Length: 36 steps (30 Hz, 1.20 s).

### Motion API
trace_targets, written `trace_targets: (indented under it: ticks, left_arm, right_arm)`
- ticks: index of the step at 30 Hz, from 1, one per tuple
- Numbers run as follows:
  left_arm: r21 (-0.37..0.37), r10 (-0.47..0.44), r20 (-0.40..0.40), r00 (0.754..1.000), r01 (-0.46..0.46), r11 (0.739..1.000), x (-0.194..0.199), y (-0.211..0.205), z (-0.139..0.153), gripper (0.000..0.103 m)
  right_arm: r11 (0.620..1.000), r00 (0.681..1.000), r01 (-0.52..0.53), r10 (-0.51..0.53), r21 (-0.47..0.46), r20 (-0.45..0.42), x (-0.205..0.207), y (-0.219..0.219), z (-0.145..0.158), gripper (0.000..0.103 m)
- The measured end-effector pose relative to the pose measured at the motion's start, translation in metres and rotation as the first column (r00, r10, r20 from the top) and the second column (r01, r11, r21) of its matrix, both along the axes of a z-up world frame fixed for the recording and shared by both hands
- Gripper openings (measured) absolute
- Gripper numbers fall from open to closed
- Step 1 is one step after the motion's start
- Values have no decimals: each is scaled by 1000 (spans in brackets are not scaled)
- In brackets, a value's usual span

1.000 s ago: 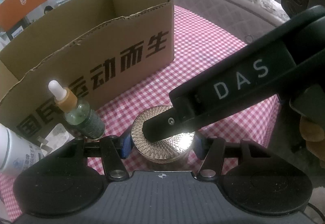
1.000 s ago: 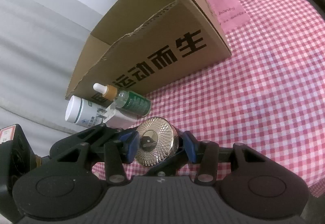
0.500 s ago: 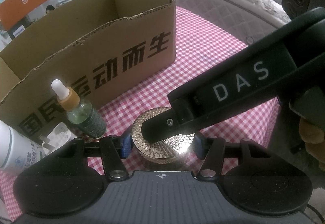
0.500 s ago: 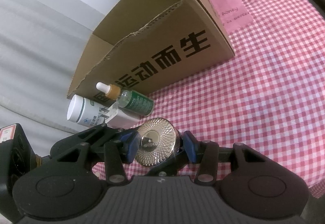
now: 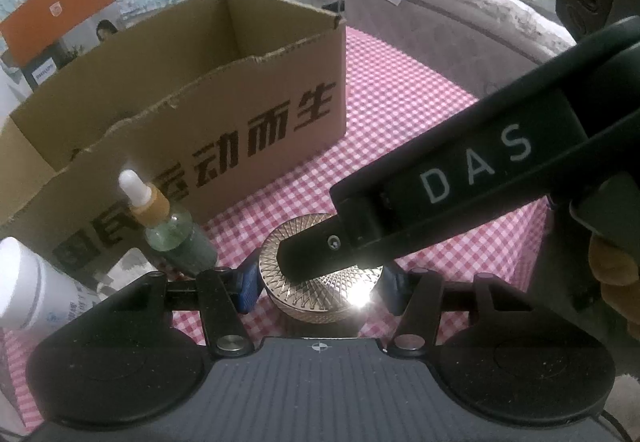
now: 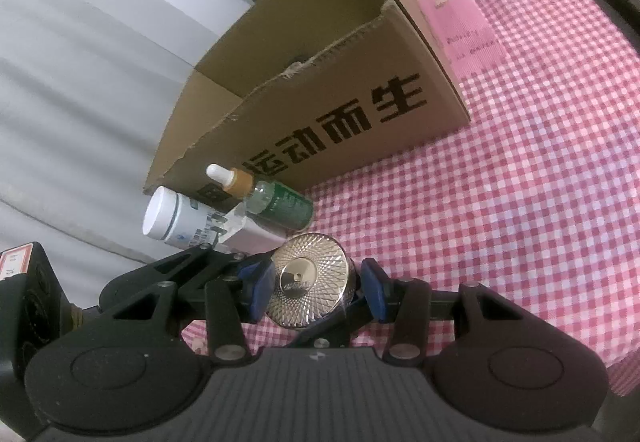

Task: Organize rigid objects
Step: 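Hold the gold-lidded jar in the right gripper and lift it, then carry the gold-lidded jar into the box and open the right gripper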

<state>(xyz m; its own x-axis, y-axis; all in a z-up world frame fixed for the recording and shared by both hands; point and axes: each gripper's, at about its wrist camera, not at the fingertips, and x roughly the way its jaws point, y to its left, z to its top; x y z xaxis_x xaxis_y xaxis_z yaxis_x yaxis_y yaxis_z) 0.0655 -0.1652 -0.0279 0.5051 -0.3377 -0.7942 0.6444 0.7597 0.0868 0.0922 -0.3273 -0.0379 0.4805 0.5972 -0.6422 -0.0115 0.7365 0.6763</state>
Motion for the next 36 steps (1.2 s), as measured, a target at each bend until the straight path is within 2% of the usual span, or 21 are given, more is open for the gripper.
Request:
trace_targets:
  ticks: [6, 13, 20, 23, 28, 32, 36]
  left_arm:
    - [-28, 7, 59, 998, -5, 1000, -6, 6, 26, 57]
    - [-79, 27, 159, 987, -15, 997, -2, 18, 78, 57]
    - [-95, 51, 186, 981, -34, 995, 31, 25, 118, 57]
    - [-90, 62, 156, 986, -49, 995, 54, 28, 123, 57]
    - [-70, 91, 47, 995, -88, 994, 101, 28, 118, 57]
    - [-39, 122, -76, 990, -125, 991, 140, 25, 96, 57]
    - [7, 153, -174, 973, -154, 988, 169, 22, 72, 57]
  right_arm:
    - [1000, 999, -3, 4, -14, 52, -6, 2, 25, 51]
    - [998, 981, -26, 35, -53, 191, -5, 9, 86, 51]
    - [995, 960, -74, 91, -72, 264, 30, 18, 135, 51]
    - [993, 958, -99, 114, -70, 262, 53, 24, 147, 51]
    - [990, 969, -131, 140, -57, 205, 100, 31, 146, 51]
    - [987, 981, -159, 161, -30, 108, 141, 30, 125, 51]
    - [982, 982, -187, 188, -29, 5, 176, 33, 97, 51]
